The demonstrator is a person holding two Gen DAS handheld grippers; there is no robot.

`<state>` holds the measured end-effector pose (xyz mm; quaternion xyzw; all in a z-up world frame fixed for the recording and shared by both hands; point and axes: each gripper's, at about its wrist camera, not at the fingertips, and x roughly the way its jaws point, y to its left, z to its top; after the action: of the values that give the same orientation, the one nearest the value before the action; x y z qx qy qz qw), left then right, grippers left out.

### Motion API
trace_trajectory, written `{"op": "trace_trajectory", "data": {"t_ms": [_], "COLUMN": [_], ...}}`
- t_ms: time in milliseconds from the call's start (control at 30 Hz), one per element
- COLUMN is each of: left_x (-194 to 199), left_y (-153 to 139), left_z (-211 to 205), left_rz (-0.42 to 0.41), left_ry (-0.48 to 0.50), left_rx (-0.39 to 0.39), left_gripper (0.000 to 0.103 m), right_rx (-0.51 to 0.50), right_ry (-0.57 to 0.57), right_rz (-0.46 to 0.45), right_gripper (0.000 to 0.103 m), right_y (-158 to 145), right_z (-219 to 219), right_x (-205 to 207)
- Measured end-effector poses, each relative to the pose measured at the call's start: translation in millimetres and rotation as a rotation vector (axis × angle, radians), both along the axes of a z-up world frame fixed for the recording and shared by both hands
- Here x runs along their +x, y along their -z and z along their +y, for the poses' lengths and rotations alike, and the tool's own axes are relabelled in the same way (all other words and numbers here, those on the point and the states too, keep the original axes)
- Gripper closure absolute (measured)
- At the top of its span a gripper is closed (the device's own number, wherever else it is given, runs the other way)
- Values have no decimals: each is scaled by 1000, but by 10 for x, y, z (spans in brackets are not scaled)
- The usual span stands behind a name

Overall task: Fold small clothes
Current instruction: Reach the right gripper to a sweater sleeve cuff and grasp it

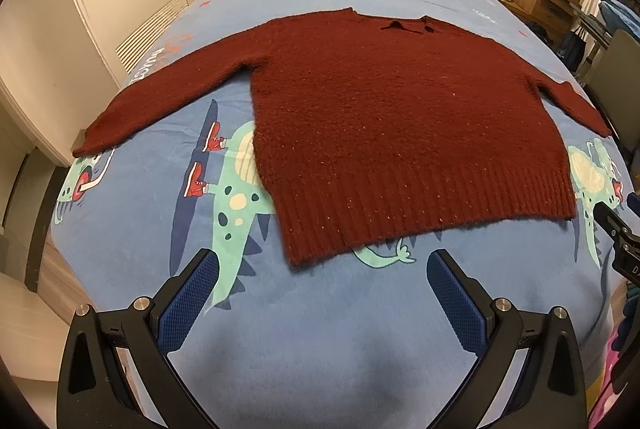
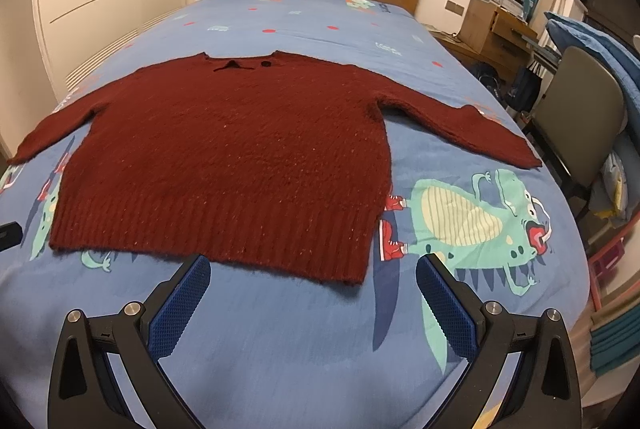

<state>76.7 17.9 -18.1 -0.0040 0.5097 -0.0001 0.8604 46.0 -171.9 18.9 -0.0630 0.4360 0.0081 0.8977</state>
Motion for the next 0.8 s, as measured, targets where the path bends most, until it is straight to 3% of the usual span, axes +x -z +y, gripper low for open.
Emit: {"op": "trace_trajectory", "data": {"t_ms": [467, 800], "left_x": [434, 846], "left_y": [-62, 85], "left_z": [31, -65], "left_rz": [-5, 61], "left_ry": [-15, -13], "left_rx": [6, -38], "left_gripper": [1, 1], "right_rx": [29, 113], "right_ry": [89, 161], "right_rz": [-40, -88], "right_gripper": [0, 0], "right_y": [17, 136], "right_z": [-523, -1127], "right_x": [674, 1209]}}
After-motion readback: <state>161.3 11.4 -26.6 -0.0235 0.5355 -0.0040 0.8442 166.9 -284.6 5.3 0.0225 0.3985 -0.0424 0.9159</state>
